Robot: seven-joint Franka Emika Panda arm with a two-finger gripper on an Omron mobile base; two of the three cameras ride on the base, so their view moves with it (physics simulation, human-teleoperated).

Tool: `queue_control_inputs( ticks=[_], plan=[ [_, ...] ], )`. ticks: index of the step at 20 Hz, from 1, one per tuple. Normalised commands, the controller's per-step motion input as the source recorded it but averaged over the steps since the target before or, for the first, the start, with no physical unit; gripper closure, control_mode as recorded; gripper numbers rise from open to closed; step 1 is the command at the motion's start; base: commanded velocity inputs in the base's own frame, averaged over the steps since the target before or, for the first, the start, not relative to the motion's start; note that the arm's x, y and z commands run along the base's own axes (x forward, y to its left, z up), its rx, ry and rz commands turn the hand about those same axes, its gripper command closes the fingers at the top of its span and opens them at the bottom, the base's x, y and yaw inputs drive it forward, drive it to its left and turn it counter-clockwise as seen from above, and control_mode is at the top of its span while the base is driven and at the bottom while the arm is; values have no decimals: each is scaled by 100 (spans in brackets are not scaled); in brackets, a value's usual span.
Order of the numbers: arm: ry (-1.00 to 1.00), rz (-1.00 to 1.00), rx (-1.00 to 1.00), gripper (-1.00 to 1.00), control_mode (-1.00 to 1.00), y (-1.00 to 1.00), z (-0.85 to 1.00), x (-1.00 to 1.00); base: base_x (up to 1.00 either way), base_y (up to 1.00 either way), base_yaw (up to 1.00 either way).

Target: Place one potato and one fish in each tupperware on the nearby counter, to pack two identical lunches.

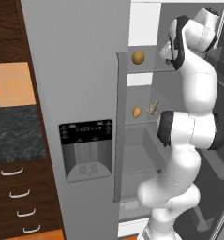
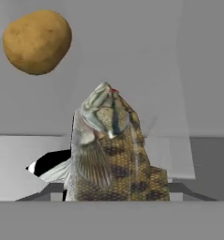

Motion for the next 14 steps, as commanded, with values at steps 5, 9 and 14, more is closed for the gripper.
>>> queue_control_inputs(
  ticks=[5,9,14],
  plan=[
    [-5,-2,-16,100,-100,84,-21,-100,0,0,0],
    [11,-6,-1,100,-100,33,0,-100,0,0,0],
    [8,-5,2,100,-100,10,0,-100,0,0,0]
  ],
)
